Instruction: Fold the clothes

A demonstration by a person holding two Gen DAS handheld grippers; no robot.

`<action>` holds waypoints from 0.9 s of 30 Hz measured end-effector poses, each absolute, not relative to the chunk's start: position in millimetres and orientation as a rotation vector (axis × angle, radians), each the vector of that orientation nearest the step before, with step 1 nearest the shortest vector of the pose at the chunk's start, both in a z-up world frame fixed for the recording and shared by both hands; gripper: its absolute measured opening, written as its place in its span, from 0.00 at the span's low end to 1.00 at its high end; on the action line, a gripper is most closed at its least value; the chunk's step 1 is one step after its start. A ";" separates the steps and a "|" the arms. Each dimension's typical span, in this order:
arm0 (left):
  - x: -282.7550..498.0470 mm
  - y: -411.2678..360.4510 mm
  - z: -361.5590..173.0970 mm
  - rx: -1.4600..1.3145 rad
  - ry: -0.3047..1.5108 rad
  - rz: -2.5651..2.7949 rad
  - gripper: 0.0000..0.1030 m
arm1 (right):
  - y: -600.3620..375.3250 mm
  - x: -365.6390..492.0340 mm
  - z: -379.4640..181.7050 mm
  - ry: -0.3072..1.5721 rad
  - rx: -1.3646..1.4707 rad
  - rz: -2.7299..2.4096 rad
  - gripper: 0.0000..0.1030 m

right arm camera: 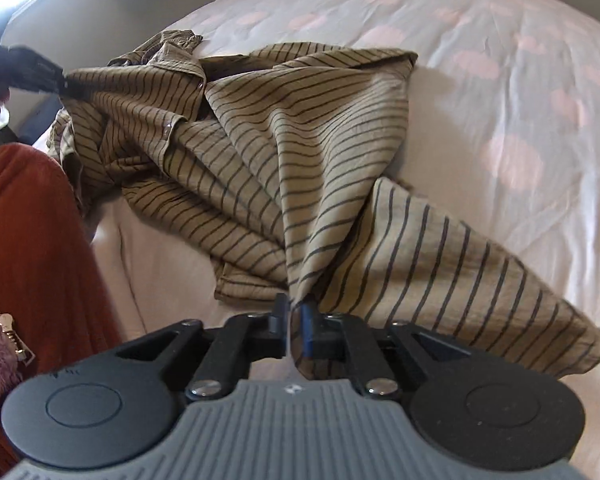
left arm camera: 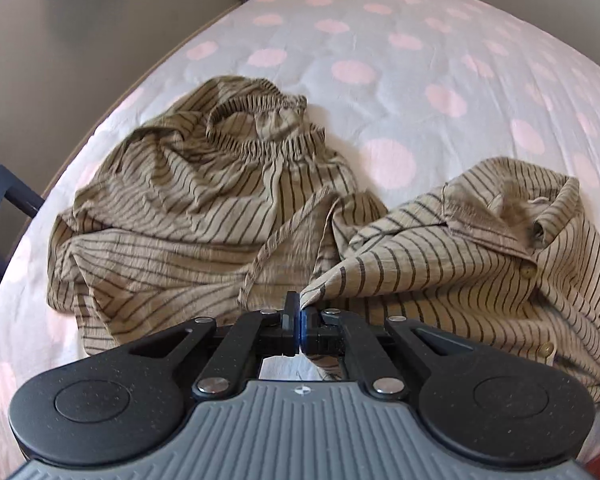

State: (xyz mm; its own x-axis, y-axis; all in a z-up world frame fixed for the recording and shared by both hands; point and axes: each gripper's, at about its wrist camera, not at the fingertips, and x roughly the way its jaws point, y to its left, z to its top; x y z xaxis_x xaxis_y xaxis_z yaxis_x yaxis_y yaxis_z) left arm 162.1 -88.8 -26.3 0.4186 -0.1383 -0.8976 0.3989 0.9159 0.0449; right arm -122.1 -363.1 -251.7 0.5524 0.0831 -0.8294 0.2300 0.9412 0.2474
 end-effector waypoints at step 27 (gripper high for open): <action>163.0 -97.6 -24.4 0.255 1.084 -0.385 0.00 | -466.7 -116.5 -220.4 0.949 0.247 -0.283 0.02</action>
